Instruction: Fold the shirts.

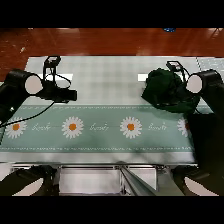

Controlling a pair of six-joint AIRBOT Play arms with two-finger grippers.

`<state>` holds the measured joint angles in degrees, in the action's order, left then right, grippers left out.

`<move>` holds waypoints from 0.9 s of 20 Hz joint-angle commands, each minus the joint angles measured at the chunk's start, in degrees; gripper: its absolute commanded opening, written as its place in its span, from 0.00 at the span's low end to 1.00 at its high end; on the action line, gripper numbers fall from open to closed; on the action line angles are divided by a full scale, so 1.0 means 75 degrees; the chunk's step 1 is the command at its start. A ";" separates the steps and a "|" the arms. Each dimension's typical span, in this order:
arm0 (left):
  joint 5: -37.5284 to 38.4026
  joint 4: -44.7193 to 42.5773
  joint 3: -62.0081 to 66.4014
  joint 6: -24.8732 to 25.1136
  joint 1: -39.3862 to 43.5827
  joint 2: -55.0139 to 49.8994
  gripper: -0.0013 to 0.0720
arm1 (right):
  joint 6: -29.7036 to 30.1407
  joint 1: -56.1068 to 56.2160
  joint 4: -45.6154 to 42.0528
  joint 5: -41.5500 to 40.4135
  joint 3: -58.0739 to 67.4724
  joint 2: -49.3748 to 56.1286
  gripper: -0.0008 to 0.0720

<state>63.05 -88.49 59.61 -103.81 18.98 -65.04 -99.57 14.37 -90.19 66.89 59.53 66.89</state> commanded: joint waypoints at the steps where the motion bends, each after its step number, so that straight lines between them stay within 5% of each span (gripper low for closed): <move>1: -0.0149 0.0000 -0.0006 0.0006 0.0006 -0.0006 0.04 | -0.0003 0.0003 0.0006 -0.0009 -0.0003 0.0003 0.06; 6: -0.1259 -0.0047 -0.0003 0.0647 -0.0012 -0.0023 0.07 | 0.0000 0.0000 -0.0067 -0.1294 0.0006 0.0003 0.08; 7: -0.1623 -0.0268 0.0038 0.0685 -0.0038 -0.0023 0.33 | -0.0009 -0.0041 -0.0353 -0.1699 0.0015 0.0003 0.32; 8: -0.1781 -0.0475 0.0172 0.0670 -0.0096 -0.0023 0.73 | -0.0067 -0.0114 -0.0708 -0.1909 0.0102 0.0003 0.58; 13: -0.1332 -0.0600 0.1300 0.0306 -0.1017 -0.0020 0.71 | -0.1542 -0.1384 -0.2795 -0.1900 0.0764 0.0029 0.58; 18: -0.1291 -0.0358 0.0793 0.0259 -0.1195 -0.0242 0.71 | -0.0644 -0.2725 -0.1358 -0.2742 0.0761 0.1294 0.58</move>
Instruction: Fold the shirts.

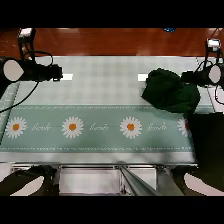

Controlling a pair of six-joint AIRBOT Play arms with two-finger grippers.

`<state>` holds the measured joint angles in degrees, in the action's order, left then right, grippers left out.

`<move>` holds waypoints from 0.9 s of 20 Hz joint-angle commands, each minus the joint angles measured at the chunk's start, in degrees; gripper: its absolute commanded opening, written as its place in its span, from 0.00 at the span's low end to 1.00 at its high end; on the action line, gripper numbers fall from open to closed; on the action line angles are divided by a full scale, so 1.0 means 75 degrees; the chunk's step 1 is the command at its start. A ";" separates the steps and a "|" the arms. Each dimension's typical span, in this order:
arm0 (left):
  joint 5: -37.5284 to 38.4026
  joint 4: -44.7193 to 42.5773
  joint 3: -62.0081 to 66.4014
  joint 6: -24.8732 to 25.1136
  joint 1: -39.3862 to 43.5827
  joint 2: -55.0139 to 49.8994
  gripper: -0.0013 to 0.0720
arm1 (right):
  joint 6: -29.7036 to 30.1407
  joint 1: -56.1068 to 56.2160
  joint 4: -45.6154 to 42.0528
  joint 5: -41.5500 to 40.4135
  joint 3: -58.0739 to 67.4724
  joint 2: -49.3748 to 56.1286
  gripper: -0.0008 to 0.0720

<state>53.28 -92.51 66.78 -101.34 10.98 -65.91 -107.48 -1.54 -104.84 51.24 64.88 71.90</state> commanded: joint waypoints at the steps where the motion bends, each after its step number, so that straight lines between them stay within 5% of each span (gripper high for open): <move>1: 0.0009 0.0283 -0.0256 -0.0070 -0.0128 -0.0210 0.71 | 0.0481 -0.0641 0.0796 -0.1026 0.0064 0.1023 0.58; 11: 0.0015 0.1221 -0.0373 -0.0038 -0.0125 -0.0775 0.71 | 0.1236 -0.0629 0.2340 -0.0653 0.0481 0.3223 0.57; 12: 0.0015 0.1408 -0.0373 -0.0035 -0.0125 -0.0813 0.71 | 0.1236 -0.0629 0.2381 -0.0577 0.0481 0.3232 0.50; 14: 0.0029 0.1416 -0.0332 0.0286 -0.0178 -0.0801 0.71 | 0.1568 -0.0629 0.2614 -0.0318 0.0545 0.3142 0.06; 18: 0.0629 0.1396 0.0350 0.0417 -0.0982 -0.0455 0.71 | 0.2224 -0.0629 0.2707 0.0315 0.1483 0.2311 0.05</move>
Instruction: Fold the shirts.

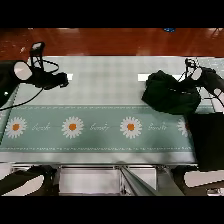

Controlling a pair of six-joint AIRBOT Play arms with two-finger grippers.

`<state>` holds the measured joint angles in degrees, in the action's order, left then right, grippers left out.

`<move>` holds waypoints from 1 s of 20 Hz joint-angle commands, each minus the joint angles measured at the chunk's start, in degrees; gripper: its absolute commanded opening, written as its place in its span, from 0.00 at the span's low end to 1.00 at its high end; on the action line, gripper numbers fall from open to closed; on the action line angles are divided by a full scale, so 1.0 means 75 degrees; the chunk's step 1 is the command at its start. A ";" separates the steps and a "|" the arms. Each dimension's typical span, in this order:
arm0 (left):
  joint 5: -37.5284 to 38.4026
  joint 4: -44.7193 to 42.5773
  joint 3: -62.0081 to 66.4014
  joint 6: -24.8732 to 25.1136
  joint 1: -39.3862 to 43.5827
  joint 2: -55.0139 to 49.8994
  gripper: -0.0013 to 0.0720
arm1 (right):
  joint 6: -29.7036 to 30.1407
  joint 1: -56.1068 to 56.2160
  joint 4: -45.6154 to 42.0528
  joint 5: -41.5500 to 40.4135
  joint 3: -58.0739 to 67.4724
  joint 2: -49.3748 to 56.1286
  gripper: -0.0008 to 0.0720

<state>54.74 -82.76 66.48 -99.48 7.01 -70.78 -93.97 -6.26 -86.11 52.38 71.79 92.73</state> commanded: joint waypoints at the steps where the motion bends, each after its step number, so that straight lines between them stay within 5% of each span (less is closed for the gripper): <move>1: 0.0583 0.0096 0.0536 0.0172 -0.0670 0.0388 0.71 | 0.0460 0.0000 0.0207 0.0213 0.0956 -0.0801 0.05; 11: 0.0708 0.0420 -0.1215 0.0169 -0.1169 0.3182 0.71 | 0.0918 0.0781 0.0632 0.0154 0.5074 -0.3407 0.05; 20: 0.0198 0.0816 -0.2710 0.0169 -0.1172 0.3485 0.71 | 0.1113 0.3372 0.0609 0.0326 0.6441 -0.3608 0.05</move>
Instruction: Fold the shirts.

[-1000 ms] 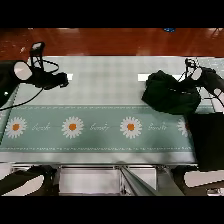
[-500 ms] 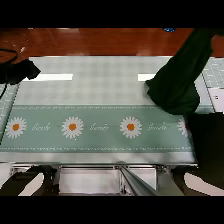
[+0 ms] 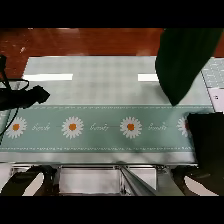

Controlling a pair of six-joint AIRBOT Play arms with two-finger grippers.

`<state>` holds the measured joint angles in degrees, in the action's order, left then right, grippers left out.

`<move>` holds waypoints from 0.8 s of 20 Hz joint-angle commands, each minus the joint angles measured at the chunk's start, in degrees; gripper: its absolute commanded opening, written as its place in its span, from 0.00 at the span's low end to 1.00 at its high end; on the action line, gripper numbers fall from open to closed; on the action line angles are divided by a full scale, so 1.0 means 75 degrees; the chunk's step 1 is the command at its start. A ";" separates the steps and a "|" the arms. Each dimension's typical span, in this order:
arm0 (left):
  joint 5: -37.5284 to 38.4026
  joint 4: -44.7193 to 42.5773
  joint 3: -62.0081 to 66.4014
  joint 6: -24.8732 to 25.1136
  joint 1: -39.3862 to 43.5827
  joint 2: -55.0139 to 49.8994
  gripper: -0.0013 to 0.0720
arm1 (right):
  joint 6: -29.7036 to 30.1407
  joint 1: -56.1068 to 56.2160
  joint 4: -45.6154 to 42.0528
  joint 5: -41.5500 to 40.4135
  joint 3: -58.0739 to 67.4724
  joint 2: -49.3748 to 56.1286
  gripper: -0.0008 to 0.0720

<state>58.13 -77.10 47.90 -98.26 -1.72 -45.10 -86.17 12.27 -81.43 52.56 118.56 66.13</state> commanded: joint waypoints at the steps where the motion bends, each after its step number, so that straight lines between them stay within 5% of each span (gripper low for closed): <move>1: -0.0341 0.0061 -0.0233 0.0006 -0.0012 0.0058 0.71 | 0.0067 0.1212 -0.0009 0.0551 0.0102 -0.0061 0.05; 6: -0.0717 -0.0309 -0.0219 0.0006 -0.0017 0.0058 0.71 | -0.0187 0.2305 0.0586 0.1148 -0.2116 0.0172 0.05; 14: -0.0667 -0.0516 -0.0219 0.0003 -0.0020 0.0058 0.71 | -0.0309 0.3835 0.2384 -0.0251 -0.4112 0.2871 0.06; 15: -0.0664 -0.0516 -0.0219 0.0003 -0.0020 0.0058 0.71 | -0.0358 0.3914 0.2637 -0.0402 -0.4112 0.3209 0.08; 16: -0.0664 -0.0516 -0.0219 0.0003 -0.0006 0.0058 0.71 | -0.0364 0.3917 0.2978 -0.0522 -0.4109 0.3488 0.34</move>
<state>53.21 -80.62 46.28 -98.24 -1.85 -44.71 -88.16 39.35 -65.49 52.14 89.23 85.32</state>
